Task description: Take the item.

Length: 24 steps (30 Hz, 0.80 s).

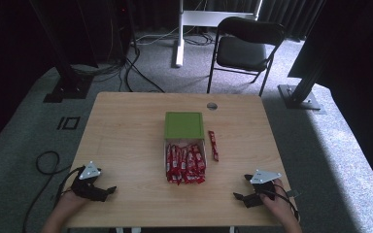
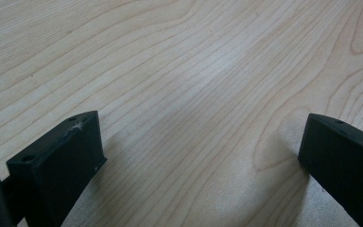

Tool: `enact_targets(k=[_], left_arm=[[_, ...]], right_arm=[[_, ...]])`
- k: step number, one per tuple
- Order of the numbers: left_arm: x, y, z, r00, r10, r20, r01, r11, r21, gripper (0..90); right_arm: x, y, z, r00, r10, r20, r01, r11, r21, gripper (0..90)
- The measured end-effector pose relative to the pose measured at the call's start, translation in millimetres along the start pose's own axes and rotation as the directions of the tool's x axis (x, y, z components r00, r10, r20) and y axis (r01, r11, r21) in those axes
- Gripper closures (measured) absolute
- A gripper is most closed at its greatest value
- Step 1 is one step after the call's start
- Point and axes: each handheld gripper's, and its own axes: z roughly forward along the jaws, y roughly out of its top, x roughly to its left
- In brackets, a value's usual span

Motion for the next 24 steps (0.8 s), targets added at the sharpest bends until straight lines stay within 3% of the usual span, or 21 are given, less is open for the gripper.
enact_targets(k=[5, 24], left_arm=[[0.0, 0.0, 0.0, 1.0, 0.0, 0.0, 0.0, 1.0, 0.0, 1.6], [0.0, 0.0, 0.0, 1.0, 0.0, 0.0, 0.0, 1.0, 0.0, 1.6]], right_arm=[[1.4, -0.1, 0.0, 0.9996, -0.023, -0.017, 0.023, 1.0, 0.002, 12.0], [1.3, -0.1, 0.2, 0.9994, -0.025, -0.026, 0.025, 1.0, 0.003, 12.0]])
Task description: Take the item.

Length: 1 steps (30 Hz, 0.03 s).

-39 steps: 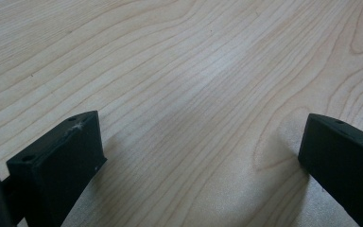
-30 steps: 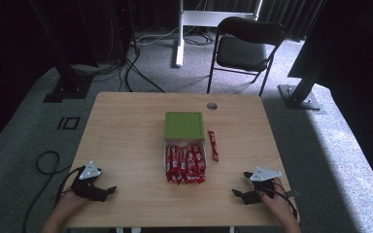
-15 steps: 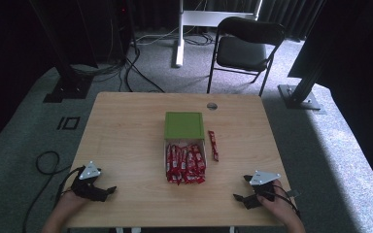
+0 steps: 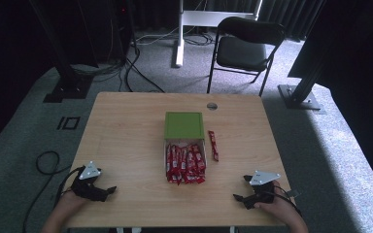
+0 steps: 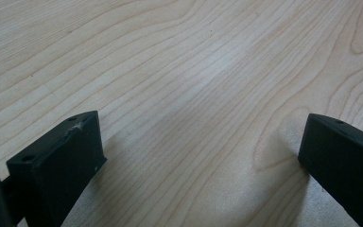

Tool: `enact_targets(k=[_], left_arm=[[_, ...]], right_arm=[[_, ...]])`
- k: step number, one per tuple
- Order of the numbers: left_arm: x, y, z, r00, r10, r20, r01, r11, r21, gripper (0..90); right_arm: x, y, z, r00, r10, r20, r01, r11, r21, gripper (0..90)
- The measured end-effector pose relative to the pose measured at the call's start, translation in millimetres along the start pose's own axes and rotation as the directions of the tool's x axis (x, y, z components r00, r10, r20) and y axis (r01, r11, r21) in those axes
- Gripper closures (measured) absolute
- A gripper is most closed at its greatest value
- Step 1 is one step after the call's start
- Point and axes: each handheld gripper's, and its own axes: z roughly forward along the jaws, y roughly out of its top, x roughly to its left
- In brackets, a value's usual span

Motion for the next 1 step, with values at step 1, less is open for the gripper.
enact_targets(k=[1], left_arm=[[0.0, 0.0, 0.0, 1.0, 0.0, 0.0, 0.0, 1.0, 0.0, 1.5]], right_arm=[[0.0, 0.0, 0.0, 1.0, 0.0, 0.0, 0.0, 1.0, 0.0, 12.1]])
